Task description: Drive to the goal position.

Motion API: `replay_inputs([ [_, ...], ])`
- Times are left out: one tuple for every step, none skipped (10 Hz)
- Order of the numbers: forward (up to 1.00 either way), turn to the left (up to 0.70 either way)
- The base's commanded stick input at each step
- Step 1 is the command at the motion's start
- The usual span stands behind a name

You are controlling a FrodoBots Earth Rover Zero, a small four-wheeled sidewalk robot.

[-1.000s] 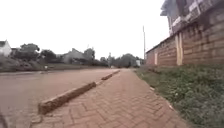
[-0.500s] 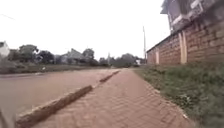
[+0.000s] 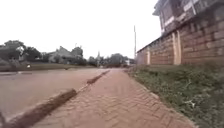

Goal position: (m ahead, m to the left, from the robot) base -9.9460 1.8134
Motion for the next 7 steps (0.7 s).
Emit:
replay_inputs([
  [0.00,0.00],
  [0.00,0.00],
  [0.00,0.00],
  [0.00,-0.04],
  [0.00,-0.25],
  [0.00,-0.56],
  [0.00,-0.56],
])
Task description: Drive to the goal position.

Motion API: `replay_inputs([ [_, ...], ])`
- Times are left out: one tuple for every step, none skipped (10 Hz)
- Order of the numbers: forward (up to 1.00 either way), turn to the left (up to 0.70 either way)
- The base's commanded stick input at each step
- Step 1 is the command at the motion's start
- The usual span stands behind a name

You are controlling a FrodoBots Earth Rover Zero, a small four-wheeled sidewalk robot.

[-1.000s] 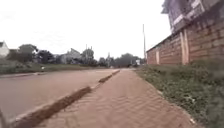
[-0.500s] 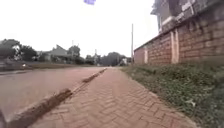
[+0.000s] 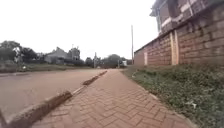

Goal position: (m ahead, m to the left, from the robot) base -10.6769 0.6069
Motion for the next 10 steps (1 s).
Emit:
replay_inputs([
  [0.00,-0.55],
  [0.00,-0.55],
  [0.00,-0.54],
  [0.00,-0.55],
  [0.00,-0.55],
  [0.00,-0.55],
  [0.00,-0.55],
  [0.00,-0.54],
  [0.00,-0.55],
  [0.00,-0.55],
])
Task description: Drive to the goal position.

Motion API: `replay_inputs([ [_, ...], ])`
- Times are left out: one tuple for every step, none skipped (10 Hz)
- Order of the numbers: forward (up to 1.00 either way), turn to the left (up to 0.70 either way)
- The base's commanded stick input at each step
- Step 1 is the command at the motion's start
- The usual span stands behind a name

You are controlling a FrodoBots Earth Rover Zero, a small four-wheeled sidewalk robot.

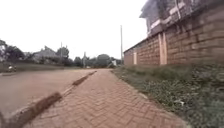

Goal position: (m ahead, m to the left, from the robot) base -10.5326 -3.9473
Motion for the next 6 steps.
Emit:
replay_inputs([
  [0.00,-0.55],
  [0.00,-0.54],
  [0.00,-0.55],
  [0.00,-0.55],
  [0.00,-0.55],
  [0.00,-0.55],
])
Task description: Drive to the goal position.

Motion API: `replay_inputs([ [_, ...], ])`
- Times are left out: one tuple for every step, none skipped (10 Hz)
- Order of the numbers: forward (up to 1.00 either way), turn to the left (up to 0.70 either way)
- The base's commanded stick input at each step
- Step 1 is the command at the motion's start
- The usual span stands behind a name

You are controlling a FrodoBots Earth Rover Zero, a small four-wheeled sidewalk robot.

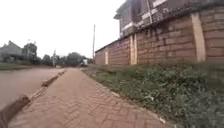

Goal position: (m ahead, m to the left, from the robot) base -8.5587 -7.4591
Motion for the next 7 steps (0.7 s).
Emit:
replay_inputs([
  [0.00,-0.55],
  [0.00,-0.55],
  [0.00,-0.55],
  [0.00,-0.54],
  [0.00,-0.55],
  [0.00,-0.55],
  [0.00,-0.55],
])
